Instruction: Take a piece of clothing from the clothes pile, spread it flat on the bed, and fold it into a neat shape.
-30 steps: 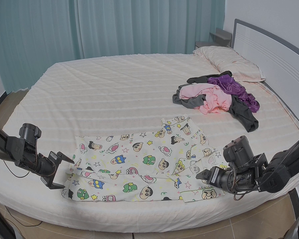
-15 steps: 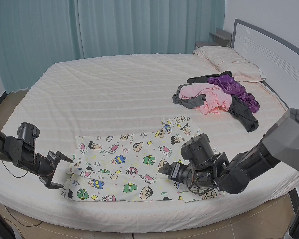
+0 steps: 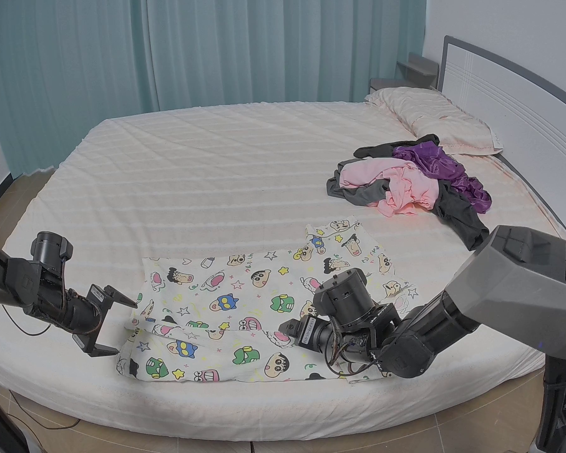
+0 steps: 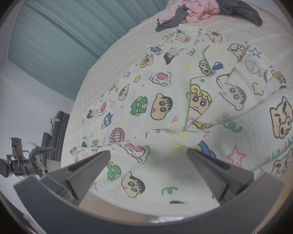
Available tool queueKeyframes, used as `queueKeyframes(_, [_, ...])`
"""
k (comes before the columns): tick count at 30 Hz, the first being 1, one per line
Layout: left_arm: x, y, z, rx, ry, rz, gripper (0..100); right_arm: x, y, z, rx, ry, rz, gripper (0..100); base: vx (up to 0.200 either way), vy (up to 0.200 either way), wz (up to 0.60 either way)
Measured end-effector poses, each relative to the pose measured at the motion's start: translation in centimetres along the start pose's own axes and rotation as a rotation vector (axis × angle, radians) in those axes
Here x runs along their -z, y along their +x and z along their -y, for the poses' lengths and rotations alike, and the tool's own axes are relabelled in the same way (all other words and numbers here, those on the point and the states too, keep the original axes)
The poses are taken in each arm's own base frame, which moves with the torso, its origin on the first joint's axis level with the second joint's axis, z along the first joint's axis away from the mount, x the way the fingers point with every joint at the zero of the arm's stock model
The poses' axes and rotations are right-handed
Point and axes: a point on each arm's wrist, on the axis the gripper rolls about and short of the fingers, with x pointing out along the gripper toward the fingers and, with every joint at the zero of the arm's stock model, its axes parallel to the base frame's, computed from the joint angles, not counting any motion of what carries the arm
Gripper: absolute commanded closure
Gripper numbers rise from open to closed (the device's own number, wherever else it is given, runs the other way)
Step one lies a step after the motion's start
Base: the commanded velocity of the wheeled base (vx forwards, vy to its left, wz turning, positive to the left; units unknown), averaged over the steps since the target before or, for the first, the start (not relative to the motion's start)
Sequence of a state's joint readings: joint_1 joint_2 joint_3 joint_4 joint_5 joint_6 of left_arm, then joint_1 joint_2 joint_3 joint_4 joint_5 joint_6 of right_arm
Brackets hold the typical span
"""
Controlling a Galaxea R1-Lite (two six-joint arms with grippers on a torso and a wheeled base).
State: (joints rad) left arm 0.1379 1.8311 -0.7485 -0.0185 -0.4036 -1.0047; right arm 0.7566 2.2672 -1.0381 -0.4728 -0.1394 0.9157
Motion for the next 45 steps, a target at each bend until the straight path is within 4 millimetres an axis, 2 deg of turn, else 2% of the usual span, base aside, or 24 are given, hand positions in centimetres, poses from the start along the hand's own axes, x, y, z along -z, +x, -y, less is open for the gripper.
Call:
queueKeyframes(7, [0.0, 0.0, -0.1, -0.002, 0.011, 0.001, 0, -1.0, 1.0, 0.6, -0.014, 0.007, 0.054, 0, 0.0, 0.0, 0.0])
queueKeyframes(11, [0.1, 0.0, -0.4, -0.012, 0.078, -0.002, 0, -1.5, 1.1, 0.8, -0.039, 0.018, 0.085, 0, 0.0, 0.0, 0.0])
queueKeyframes(22, [0.0, 0.2, -0.3, -0.016, 0.406, -0.004, 0, -2.0, -1.9, 0.3, -0.088, -0.003, 0.109, 0, 0.0, 0.0, 0.0])
queueKeyframes(29, [-0.4, 0.6, 0.2, 0.014, 0.661, -0.025, 0, -2.1, -2.9, 1.8, -0.047, -0.051, 0.105, 0, 0.0, 0.0, 0.0])
queueKeyframes(40, [-1.6, 3.8, 1.5, 0.01, 0.673, -0.07, 0, -2.3, -3.3, 3.4, 0.0, -0.051, 0.104, 0, 0.0, 0.0, 0.0])
queueKeyframes(41, [-1.6, 4.2, 1.6, 0.006, 0.664, -0.074, 100, -2.3, -3.3, 3.5, 0.001, -0.05, 0.104, 0, 0.0, 0.0, 0.0])
queueKeyframes(45, [-2.0, 5.4, 2.2, -0.017, 0.652, -0.065, 100, -2.3, -3.3, 3.7, 0.007, -0.046, 0.104, 0, 0.0, 0.0, 0.0])
